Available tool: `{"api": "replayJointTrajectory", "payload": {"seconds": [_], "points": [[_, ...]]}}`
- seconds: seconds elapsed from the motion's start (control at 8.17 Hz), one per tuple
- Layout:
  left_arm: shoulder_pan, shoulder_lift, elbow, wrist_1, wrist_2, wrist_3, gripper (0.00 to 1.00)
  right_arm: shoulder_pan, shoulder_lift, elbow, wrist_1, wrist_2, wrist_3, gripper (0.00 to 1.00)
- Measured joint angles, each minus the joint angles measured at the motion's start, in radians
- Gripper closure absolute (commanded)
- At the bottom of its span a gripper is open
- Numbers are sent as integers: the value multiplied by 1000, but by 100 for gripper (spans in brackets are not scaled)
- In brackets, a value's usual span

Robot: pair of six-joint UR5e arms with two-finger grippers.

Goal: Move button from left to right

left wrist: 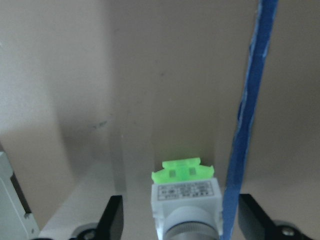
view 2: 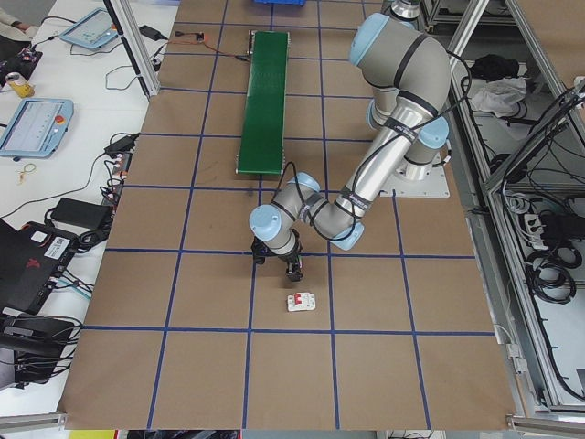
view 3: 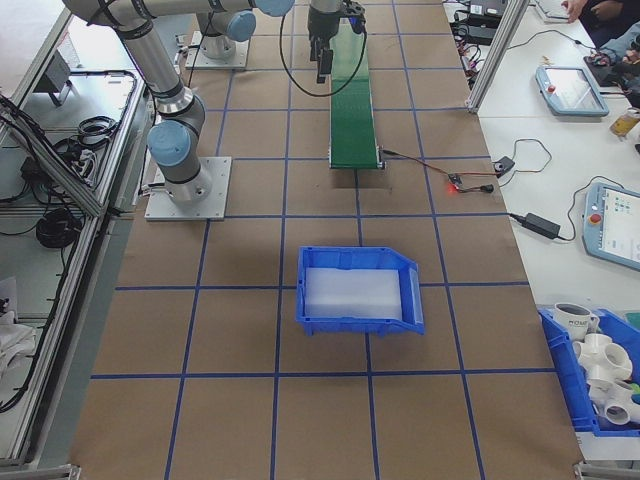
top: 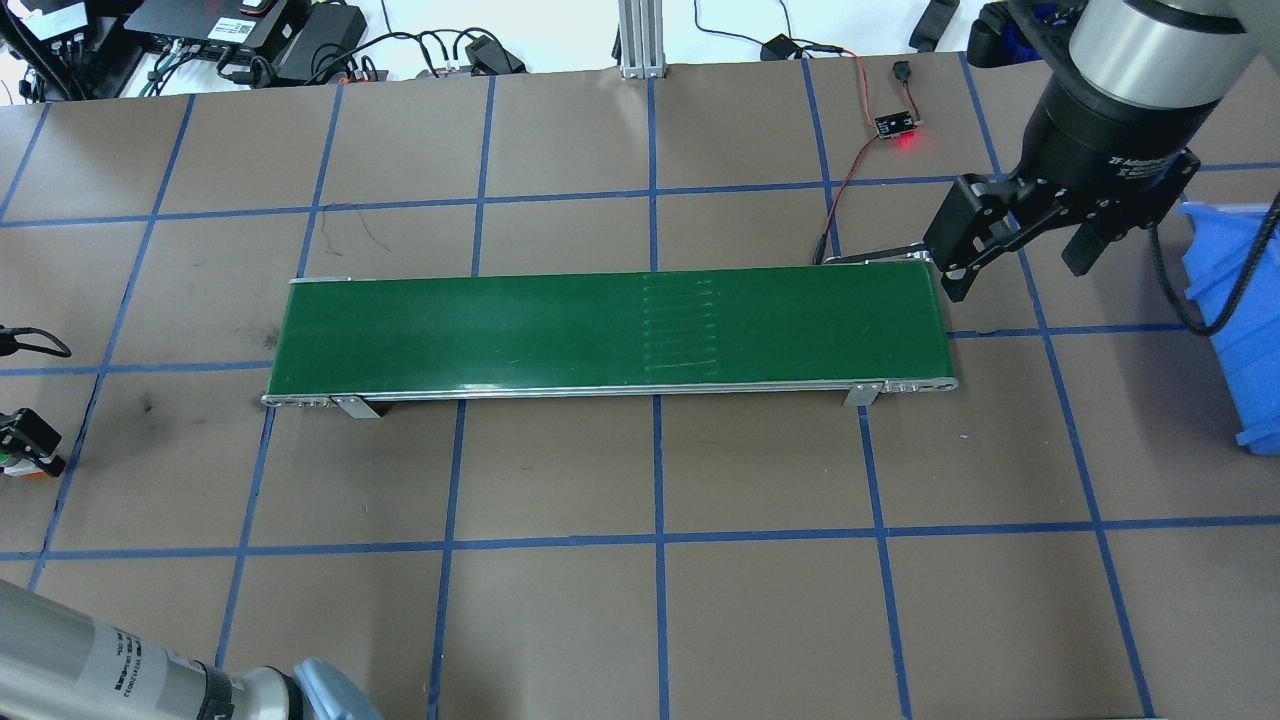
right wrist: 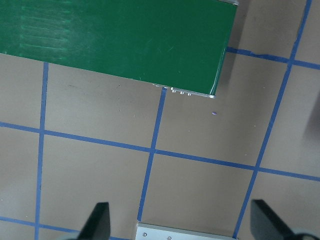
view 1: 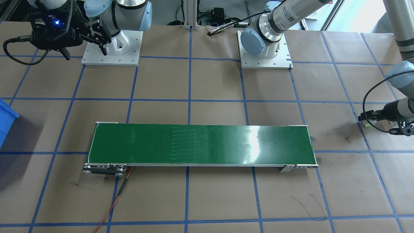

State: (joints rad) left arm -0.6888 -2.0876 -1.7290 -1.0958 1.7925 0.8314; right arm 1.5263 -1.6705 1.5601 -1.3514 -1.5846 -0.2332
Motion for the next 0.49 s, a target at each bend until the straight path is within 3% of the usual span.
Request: {"api": "replayJointTrajectory", "payload": {"seconds": [0.49], "points": [[0, 28, 4, -9, -7, 8, 100, 0, 0, 0, 0, 0, 0, 0]]}}
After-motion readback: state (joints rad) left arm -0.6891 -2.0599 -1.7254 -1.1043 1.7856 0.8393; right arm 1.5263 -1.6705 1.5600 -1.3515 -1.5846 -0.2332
